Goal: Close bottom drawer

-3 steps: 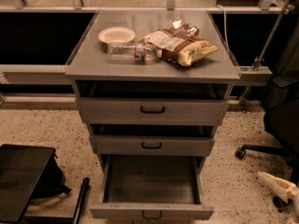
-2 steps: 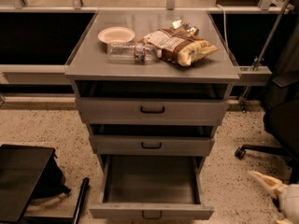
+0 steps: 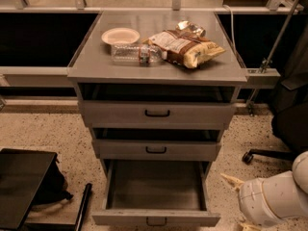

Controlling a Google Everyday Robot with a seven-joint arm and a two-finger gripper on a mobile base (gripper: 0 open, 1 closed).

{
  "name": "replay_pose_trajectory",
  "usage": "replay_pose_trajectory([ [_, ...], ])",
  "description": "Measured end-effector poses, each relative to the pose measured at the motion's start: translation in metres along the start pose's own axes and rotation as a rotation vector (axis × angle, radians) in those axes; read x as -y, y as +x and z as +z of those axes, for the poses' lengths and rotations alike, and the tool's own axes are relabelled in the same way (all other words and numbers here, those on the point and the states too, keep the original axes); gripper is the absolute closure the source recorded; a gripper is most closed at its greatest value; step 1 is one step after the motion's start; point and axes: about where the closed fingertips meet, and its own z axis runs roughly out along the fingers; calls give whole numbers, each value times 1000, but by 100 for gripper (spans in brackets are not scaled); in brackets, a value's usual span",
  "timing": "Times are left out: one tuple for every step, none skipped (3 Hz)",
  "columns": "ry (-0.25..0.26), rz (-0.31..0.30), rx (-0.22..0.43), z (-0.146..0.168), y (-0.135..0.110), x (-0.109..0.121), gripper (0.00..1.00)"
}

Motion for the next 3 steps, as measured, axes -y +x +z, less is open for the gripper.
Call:
replay_pose_trajectory([
  [0,0,0,0,0,0,0],
  [-7,15,7,13,25,-9,0],
  [-23,57,-77,49,69,-30,0],
])
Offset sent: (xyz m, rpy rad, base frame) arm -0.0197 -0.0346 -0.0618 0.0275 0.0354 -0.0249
